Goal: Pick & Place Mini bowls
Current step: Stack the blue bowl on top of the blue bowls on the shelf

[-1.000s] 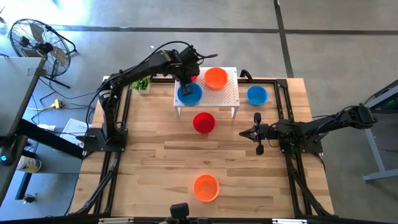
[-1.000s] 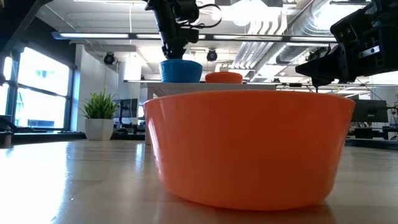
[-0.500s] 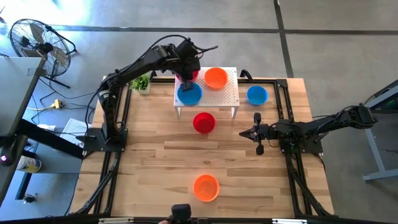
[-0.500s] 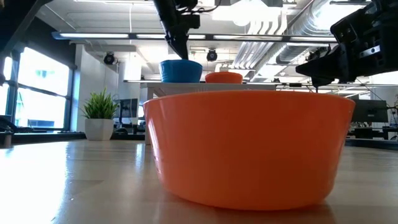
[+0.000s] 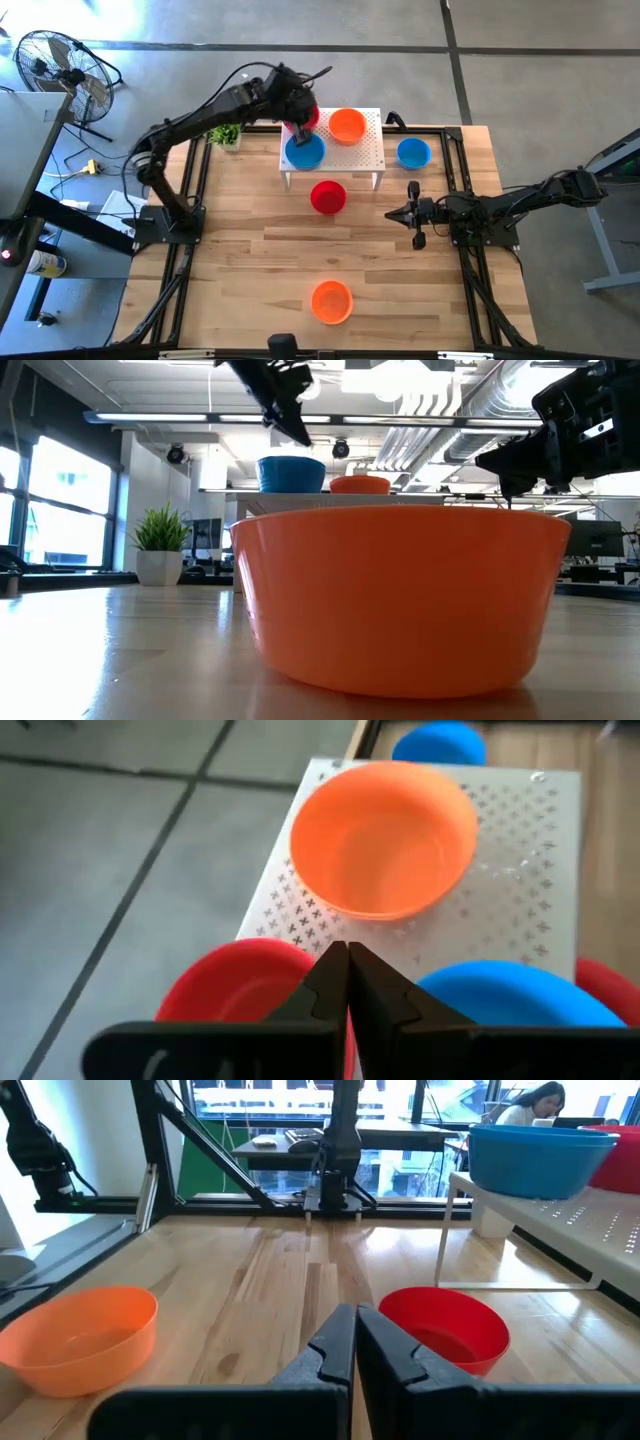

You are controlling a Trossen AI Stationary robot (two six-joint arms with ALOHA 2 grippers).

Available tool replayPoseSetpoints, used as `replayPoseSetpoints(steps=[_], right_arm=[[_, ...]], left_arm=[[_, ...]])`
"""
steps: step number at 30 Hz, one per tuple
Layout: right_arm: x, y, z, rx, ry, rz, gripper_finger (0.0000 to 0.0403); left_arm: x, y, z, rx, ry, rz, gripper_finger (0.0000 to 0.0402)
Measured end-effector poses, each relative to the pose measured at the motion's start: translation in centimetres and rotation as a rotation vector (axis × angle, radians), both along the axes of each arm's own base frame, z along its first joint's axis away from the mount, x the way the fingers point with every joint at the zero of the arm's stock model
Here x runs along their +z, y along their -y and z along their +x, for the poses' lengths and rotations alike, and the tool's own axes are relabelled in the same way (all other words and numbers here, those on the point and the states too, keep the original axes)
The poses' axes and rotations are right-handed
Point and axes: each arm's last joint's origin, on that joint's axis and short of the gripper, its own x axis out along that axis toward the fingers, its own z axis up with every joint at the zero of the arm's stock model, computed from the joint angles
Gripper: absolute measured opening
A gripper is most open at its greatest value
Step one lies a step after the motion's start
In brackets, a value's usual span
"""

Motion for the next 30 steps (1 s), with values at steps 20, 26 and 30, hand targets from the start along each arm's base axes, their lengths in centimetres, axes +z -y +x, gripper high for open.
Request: replayPoseSetpoints(steps=[20,26,30], right_arm=[[0.3,0.1,0.1,-0.038,0.019,0.022,0.0],[1.7,0.5,0.4,-0.201,0.078,0.102,0.0008],[2.5,0.6,0.7,-0.258,0.098,0.139,0.0033]], left_arm=[[-6.5,4.8,-7.8,-0.112,0.377,0.142,0.0005],[-10.0,5.6,-9.1,-0.141,0.483,0.142,0.0005],[-12.1,6.0,-9.6,-0.141,0.529,0.132,0.0005]])
